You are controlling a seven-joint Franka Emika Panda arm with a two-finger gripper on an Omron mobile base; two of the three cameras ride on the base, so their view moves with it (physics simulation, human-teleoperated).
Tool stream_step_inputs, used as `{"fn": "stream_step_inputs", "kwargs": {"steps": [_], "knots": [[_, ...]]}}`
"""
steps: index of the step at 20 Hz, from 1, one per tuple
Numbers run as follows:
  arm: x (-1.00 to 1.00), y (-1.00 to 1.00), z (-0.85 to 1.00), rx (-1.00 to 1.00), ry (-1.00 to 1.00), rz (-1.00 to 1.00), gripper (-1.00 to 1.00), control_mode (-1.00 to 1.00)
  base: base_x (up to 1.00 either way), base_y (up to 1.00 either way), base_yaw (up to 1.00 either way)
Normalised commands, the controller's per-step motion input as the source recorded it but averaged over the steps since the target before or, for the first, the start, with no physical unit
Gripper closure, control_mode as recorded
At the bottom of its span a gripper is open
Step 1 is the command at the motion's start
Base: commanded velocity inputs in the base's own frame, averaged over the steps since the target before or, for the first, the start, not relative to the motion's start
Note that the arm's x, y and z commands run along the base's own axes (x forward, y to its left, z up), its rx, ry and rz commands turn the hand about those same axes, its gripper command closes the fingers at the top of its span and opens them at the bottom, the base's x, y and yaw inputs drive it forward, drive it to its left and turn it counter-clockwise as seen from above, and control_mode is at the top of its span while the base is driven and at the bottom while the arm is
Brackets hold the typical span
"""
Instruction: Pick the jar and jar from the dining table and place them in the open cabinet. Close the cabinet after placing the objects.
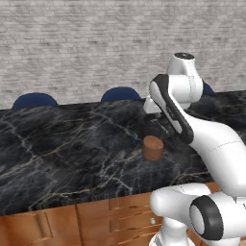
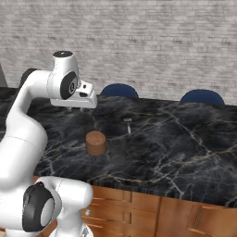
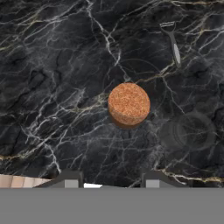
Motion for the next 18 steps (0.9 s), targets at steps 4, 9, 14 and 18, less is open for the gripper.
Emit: {"fn": "stream_step_inputs", "kwargs": {"steps": [4,9,14,18], "knots": [[0.0,0.0,0.0,0.0,0.0,0.0,-1.0,-1.0,0.0,0.0,0.0],[-0.24,-0.09,-0.05,0.0,-0.01,-0.06,-1.0,-1.0,0.0,0.0,0.0],[0.0,0.0,-0.1,0.0,0.03,-0.09,-1.0,-1.0,0.0,0.0,0.0],[0.11,0.04,-0.09,0.0,0.04,-0.01,-1.0,-1.0,0.0,0.0,0.0]]}}
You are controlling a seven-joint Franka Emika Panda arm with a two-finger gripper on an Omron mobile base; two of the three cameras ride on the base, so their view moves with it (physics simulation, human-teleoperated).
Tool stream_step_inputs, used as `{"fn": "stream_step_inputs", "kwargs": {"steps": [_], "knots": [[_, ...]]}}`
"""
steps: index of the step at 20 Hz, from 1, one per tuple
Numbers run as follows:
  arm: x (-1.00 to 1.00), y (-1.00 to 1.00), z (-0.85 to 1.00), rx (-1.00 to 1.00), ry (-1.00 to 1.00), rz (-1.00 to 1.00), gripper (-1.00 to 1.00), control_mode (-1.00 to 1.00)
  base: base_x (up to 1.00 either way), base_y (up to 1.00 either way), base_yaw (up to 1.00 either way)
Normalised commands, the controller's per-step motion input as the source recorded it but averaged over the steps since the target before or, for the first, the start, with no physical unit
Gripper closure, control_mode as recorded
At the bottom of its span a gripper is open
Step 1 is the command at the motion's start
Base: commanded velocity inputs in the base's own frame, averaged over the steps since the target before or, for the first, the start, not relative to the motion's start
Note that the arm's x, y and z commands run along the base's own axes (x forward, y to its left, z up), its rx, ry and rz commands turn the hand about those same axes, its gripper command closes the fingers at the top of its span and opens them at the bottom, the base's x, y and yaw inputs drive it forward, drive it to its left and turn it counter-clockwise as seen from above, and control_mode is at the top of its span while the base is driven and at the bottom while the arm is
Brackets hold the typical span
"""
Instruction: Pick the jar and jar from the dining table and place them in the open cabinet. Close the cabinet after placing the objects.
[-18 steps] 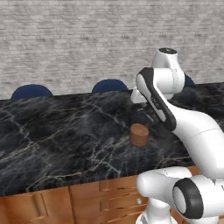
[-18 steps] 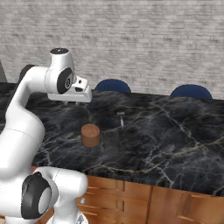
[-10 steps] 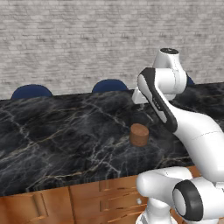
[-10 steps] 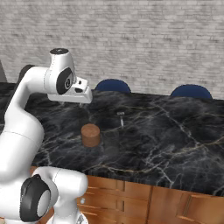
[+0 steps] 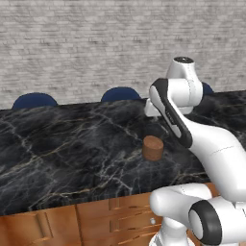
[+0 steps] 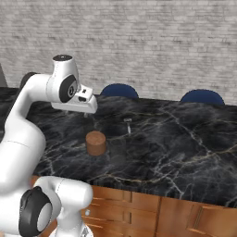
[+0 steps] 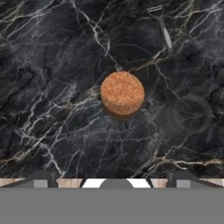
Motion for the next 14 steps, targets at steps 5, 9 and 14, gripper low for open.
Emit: {"fn": "stream_step_inputs", "kwargs": {"steps": [5,9,14], "knots": [[0.23,0.17,-0.09,0.0,0.07,0.0,-1.0,-1.0,0.0,0.0,0.0],[0.18,0.08,-0.11,0.0,0.04,0.0,-1.0,-1.0,0.0,0.0,0.0],[0.19,0.16,-0.13,0.0,0.05,0.0,-1.0,-1.0,0.0,0.0,0.0]]}}
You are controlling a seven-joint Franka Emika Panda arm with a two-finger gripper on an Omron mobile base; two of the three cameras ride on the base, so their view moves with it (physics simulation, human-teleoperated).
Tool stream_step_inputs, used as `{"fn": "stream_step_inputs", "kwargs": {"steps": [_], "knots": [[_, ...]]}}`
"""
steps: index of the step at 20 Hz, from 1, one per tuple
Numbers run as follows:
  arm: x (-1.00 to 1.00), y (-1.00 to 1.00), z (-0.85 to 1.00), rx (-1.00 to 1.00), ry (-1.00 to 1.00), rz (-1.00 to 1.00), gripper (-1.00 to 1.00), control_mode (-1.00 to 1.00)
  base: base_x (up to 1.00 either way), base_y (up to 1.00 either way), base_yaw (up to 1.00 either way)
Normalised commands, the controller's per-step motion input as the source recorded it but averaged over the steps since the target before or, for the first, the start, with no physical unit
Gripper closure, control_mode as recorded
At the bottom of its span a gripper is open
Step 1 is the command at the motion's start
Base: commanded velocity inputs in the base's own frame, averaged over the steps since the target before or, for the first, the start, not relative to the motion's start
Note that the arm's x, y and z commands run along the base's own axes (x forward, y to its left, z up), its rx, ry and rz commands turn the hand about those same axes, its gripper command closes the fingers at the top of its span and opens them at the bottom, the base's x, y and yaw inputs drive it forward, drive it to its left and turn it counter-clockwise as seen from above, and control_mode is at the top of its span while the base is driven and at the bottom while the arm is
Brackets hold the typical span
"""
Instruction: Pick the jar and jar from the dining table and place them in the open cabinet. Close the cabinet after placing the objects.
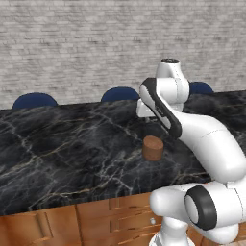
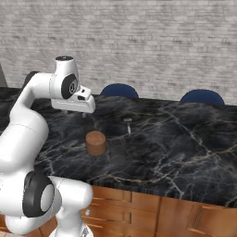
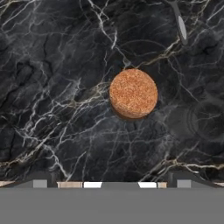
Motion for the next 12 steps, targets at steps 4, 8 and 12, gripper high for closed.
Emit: {"fn": "stream_step_inputs", "kwargs": {"steps": [4,8,12], "knots": [[0.29,0.16,-0.08,0.0,0.03,0.0,-1.0,-1.0,0.0,0.0,0.0],[0.4,0.02,0.0,0.01,0.0,0.0,-1.0,-1.0,0.0,0.0,0.0],[0.44,0.0,-0.07,0.01,0.01,0.0,-1.0,-1.0,0.0,0.0,0.0]]}}
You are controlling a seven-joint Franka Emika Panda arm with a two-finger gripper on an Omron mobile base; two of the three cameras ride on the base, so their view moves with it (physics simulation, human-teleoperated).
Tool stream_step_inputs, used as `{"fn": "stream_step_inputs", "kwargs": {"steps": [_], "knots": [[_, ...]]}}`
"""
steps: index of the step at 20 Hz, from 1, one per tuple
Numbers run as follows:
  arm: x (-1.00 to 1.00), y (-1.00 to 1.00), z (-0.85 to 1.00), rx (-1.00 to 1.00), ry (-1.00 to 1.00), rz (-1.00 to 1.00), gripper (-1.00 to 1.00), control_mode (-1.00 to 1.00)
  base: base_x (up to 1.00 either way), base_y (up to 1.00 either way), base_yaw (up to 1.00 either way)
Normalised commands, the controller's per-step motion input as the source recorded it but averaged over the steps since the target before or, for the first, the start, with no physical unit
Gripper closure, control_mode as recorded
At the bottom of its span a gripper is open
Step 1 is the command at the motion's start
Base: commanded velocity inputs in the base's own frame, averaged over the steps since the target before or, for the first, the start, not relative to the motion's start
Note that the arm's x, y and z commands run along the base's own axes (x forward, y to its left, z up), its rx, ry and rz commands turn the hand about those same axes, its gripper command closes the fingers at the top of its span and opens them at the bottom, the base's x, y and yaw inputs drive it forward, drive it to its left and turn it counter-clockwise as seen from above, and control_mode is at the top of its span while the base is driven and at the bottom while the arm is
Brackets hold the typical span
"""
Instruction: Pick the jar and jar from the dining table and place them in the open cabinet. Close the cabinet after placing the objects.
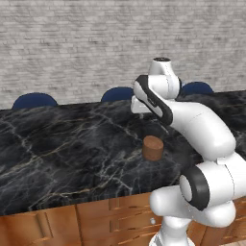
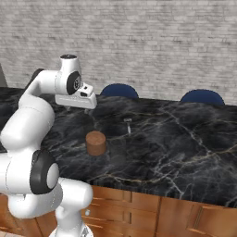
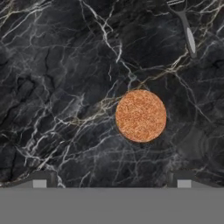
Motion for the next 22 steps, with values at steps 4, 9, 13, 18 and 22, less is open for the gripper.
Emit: {"fn": "stream_step_inputs", "kwargs": {"steps": [4,9,13,18,22], "knots": [[0.14,0.0,-0.21,-0.01,0.03,0.02,-1.0,-1.0,0.0,0.0,0.0],[0.22,0.0,-0.16,0.0,0.0,0.0,-1.0,-1.0,0.0,0.0,0.0],[0.34,0.01,-0.3,0.0,0.0,0.0,-1.0,-1.0,0.0,0.0,0.0],[0.15,0.0,-0.49,0.0,0.0,0.0,-1.0,-1.0,0.0,0.0,0.0],[-0.03,0.0,-0.64,0.0,0.02,0.0,-1.0,-1.0,0.0,0.0,0.0]]}}
